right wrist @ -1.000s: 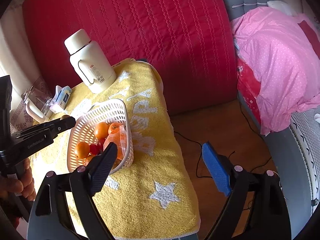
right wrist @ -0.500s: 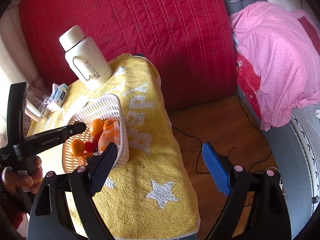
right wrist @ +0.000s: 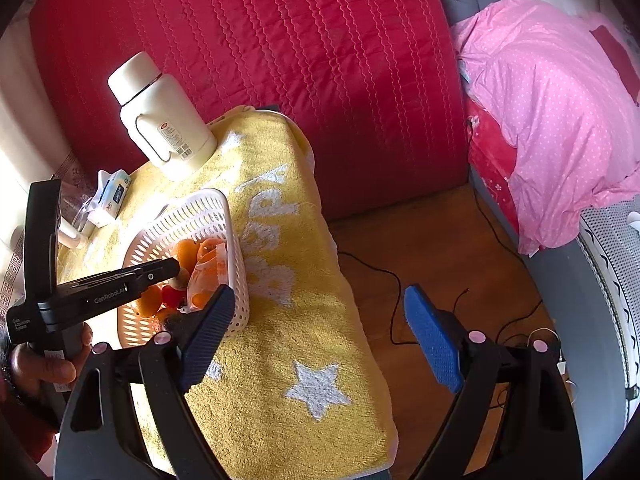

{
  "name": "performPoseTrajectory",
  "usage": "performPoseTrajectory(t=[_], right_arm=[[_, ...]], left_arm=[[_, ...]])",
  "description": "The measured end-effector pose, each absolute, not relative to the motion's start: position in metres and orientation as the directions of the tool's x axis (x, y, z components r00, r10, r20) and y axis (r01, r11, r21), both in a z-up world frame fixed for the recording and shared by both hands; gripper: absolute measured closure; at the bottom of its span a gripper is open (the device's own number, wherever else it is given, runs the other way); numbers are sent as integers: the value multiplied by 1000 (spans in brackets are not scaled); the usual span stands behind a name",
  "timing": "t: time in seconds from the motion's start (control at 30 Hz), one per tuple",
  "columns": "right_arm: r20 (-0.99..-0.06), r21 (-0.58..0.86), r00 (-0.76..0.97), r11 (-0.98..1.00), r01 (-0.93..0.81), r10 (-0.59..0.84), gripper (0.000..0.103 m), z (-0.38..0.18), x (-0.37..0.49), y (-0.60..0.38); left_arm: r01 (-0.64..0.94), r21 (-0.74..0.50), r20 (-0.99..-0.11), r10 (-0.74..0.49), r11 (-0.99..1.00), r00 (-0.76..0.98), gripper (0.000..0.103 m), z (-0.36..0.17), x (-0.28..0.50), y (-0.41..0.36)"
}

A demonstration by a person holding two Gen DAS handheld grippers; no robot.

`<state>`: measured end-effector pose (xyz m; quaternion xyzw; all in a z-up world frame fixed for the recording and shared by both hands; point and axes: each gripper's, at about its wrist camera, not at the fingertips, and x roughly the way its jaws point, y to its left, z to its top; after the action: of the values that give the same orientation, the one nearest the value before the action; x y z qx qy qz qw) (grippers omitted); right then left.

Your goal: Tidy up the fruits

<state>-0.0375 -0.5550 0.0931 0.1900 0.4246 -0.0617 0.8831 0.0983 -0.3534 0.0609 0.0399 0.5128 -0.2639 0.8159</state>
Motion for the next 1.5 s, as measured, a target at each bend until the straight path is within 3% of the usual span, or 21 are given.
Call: performPoseTrajectory(t=[0.5, 0.53, 0.6, 0.7, 0.77, 1.2, 1.5], right_arm=[[-760, 285, 648, 926, 249, 59, 15, 101, -40, -547], [-757, 286, 650, 926, 247, 61, 15, 101, -41, -547], [-753, 287, 654, 927, 241, 63, 15, 103, -43, -544], [-746, 290, 662, 929, 228, 70, 15, 107, -44, -539], [-739, 290, 670, 932, 219, 73, 8, 110, -46, -535], [-688, 261, 721, 955, 142, 81, 3, 140, -67, -506], [-640, 198, 765, 977, 78, 68, 3, 165, -76, -479]], left_arm=[[460, -194, -848, -383, 867, 365, 74, 76, 88, -340], [456, -189, -848, -379, 869, 370, 71, 78, 87, -338], [443, -172, -843, -364, 880, 395, 40, 83, 84, -333], [421, -131, -834, -329, 898, 444, 26, 92, 77, -327], [406, -97, -836, -296, 909, 462, 15, 97, 73, -324], [363, 119, -731, -166, 924, 662, 10, 160, 23, -311], [285, 124, -664, -134, 951, 736, 7, 197, -2, -285]])
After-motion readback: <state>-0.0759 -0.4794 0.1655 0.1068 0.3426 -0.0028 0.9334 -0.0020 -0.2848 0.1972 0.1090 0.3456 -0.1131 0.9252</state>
